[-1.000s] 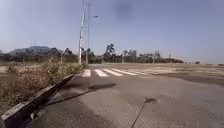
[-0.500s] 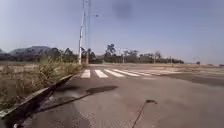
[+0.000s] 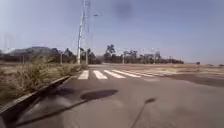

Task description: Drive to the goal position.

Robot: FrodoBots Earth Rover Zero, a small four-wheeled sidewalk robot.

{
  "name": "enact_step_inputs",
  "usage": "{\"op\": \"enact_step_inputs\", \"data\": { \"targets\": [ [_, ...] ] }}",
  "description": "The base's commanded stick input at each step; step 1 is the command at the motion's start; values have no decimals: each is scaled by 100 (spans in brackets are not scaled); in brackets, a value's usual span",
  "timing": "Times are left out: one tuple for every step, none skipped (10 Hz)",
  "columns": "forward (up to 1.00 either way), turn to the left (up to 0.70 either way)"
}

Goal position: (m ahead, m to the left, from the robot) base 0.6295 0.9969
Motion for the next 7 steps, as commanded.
{"op": "enact_step_inputs", "data": {
  "targets": [
    [70,0],
    [70,0],
    [70,0],
    [70,0],
    [70,0],
    [70,0],
    [70,0]
  ]
}}
